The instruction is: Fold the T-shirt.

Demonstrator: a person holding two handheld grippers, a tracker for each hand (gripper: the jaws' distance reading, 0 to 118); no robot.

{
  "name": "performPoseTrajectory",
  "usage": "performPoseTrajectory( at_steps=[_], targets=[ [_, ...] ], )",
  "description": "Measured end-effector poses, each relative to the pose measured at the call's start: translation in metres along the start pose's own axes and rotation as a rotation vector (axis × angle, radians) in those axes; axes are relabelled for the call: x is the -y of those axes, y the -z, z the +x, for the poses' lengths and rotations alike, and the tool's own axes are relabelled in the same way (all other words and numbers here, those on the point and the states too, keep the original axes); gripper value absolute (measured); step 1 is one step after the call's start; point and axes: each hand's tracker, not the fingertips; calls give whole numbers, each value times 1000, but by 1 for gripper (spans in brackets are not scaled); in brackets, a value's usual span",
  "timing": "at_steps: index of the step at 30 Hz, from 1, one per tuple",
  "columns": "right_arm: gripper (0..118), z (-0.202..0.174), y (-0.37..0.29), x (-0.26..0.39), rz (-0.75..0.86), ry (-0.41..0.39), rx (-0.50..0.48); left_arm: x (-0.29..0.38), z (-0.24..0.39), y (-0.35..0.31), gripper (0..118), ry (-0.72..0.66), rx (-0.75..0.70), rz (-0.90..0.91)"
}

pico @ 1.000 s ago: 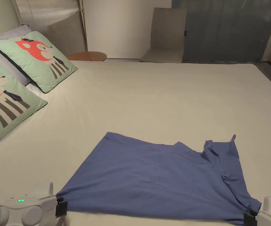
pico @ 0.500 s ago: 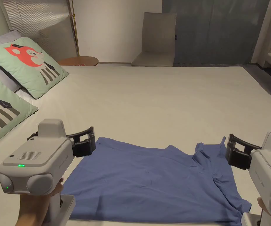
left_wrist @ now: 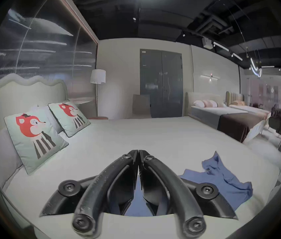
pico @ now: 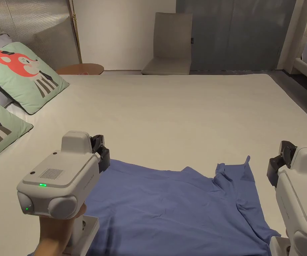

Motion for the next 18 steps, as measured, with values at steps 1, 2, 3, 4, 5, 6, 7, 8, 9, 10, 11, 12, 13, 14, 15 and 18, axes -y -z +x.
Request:
performPoseTrajectory(
  at_steps=[1,2,3,4,5,6,7,8,9,10,11,12,13,14,15,18],
  targets=[
    [1,0,3,0,-2,1,0,-1,-2,8,0,0,1,-25],
    [1,2,6,4,-7,2,-3,-2,-6,20,0,-5,6,-70],
    [1,2,9,5,-12,2,-4,-5,-6,33,0,-6,11,-114],
    [1,2,12,6,-15,1,-4,-6,-9,44,0,-4,15,-146],
    [1,1,16,6,-22,0,-4,-5,-14,62,0,4,26,-189],
    [1,1,24,6,-30,0,-8,-4,-19,77,0,13,44,-213],
    [1,0,29,7,-37,0,-11,-5,-19,88,0,26,57,-234],
    [1,0,34,8,-42,-1,-10,-4,-22,101,0,36,74,-260],
    [1,-1,39,10,-48,-3,-9,-2,-25,117,0,49,78,-289],
    [1,1,51,18,-57,-5,-8,1,-29,131,0,49,75,-325],
    [1,1,58,21,-63,-5,-9,2,-31,145,0,52,78,-342],
    [1,1,65,23,-72,-6,-8,5,-35,160,0,40,94,-374],
    [1,0,70,25,-80,-8,-7,9,-38,174,0,32,98,-416],
    [1,0,75,24,-91,-11,-6,13,-43,191,0,18,101,-469],
    [1,-1,81,27,-99,-14,-2,18,-48,206,0,-21,95,-517],
    [1,1,95,37,-129,-15,12,37,-60,247,40,-48,75,-627]
  ],
)
